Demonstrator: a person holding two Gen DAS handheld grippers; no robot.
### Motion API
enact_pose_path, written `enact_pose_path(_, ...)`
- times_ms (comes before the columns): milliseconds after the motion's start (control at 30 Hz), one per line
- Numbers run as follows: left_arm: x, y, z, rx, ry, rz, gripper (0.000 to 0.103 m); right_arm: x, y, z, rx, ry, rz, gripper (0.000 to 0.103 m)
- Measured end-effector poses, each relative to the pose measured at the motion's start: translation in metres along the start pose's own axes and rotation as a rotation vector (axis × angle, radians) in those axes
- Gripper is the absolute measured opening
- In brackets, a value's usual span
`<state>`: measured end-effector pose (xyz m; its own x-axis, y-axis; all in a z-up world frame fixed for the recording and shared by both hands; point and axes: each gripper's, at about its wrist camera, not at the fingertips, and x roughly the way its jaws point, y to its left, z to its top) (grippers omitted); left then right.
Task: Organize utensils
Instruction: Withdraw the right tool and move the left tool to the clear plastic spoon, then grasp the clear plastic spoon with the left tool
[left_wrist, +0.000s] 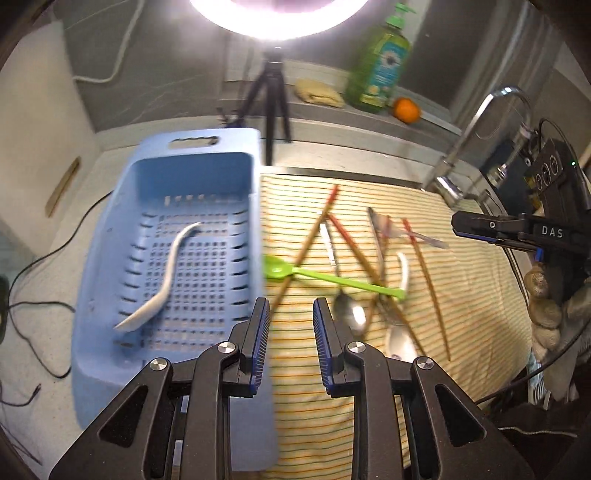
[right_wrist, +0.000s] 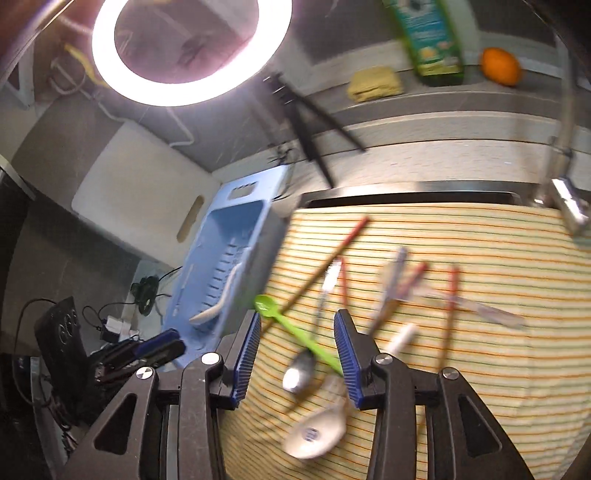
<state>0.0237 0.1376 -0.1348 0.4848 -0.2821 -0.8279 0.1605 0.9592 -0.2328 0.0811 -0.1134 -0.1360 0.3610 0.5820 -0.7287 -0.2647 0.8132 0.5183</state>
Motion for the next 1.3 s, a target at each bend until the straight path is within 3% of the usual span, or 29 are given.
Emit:
enact_pose_path(200,0.021,-0.048,0.010,0.114,0.037,-0.034,0.022,-0.021,-0.063,-0.021,0.067,0.005,-0.095,0.039)
enact_pose_path(400,0.046,-0.093,0.025,0.271,0.084,-0.060,0.022,-0.023,-0.091,-0.041,0.125,0.062,-0.120,0.039)
enact_pose_path(767,0.118,-0.163,0.070,0.638,0.233,-0.087,0.025,-0.043,-0.108,-0.065,0.187,0.037,-0.149,0.039)
enact_pose_path(933,0.154,-0.182,0.079,0.790,0.312,-0.051,0.025,-0.048,-0.117,-0.079,0.243,0.028,-0.154,0.039)
enact_pose_path(1300,0.189,-0.199,0.081,0.949,0.438,-0.034,0.025,-0.052,-0.126,-0.088,0.326,0.018,-0.134,0.039)
